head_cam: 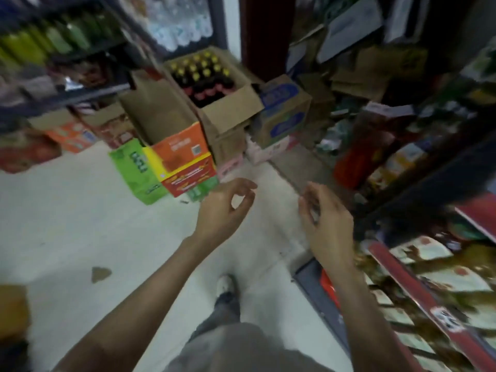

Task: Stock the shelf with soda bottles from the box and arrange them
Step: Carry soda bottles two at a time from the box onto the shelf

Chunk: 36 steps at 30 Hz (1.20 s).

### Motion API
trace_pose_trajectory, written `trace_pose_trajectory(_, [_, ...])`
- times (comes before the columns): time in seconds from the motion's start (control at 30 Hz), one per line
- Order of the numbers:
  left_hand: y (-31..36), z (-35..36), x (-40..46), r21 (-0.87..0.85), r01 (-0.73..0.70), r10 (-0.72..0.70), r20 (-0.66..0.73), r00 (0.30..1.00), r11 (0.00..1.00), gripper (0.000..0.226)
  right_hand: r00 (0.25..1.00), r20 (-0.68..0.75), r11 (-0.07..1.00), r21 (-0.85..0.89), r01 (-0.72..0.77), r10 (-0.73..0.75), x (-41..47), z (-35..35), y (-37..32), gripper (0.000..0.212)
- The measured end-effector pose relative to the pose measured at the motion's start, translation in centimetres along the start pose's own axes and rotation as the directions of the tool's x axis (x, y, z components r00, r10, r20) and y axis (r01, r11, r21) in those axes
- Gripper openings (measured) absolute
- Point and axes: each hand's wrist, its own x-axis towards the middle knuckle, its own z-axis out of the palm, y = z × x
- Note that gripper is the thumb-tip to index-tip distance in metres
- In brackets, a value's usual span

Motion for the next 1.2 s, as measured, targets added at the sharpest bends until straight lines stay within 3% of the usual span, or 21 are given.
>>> trace_pose_trajectory(0.13, [-8.9, -3.0, 2.1, -0.075, 0.248, -0.245, 0.042, 0.969, 0.966, 0.017, 0.970, 0.227, 0.995, -0.068, -0.067, 0.080, 3.3, 9.8, 0.4, 0.031])
trace_pose_trajectory(0.2, [-12.3, -4.1, 3.9, -0.078, 0.308, -0.303, 0.068, 0.950, 0.948, 0.019, 0.939, 0.316, 0.987, -0.121, -0.106, 0.139, 4.9, 13.7, 0.7, 0.033])
trace_pose_trajectory(0.4, [-21.6, -5.2, 11.9, 0.203, 0.387, -0.413, 0.105, 0.904, 0.899, 0.026, 0.817, 0.493, 0.947, -0.263, -0.187, 0.298, 11.8, 22.7, 2.2, 0.037])
trace_pose_trajectory(0.6, [-29.1, -5.5, 25.2, 0.327, 0.396, -0.436, 0.057, 0.898, 0.858, 0.037, 0.792, 0.534, 0.950, -0.252, -0.186, 0.297, 24.9, 31.4, 5.5, 0.037])
trace_pose_trajectory(0.77, [-31.9, -7.1, 38.1, 0.284, 0.451, -0.468, -0.008, 0.884, 0.846, 0.038, 0.813, 0.525, 0.968, -0.152, -0.199, 0.250, 37.8, 37.3, 6.2, 0.037])
trace_pose_trajectory(0.93, [-36.5, -7.3, 48.9, 0.114, 0.475, -0.469, -0.077, 0.880, 0.873, 0.041, 0.849, 0.470, 0.967, -0.048, -0.250, 0.243, 47.5, 43.3, 6.9, 0.041])
trace_pose_trajectory(1.07, [-40.8, -4.9, 55.8, 0.082, 0.481, -0.481, -0.029, 0.877, 0.873, 0.057, 0.866, 0.428, 0.962, -0.045, -0.268, 0.261, 52.0, 49.2, 9.0, 0.046])
trace_pose_trajectory(1.2, [-45.6, -1.8, 60.5, 0.084, 0.532, -0.536, 0.030, 0.844, 0.842, 0.072, 0.805, 0.442, 0.916, -0.126, -0.382, 0.396, 54.9, 56.0, 12.0, 0.061])
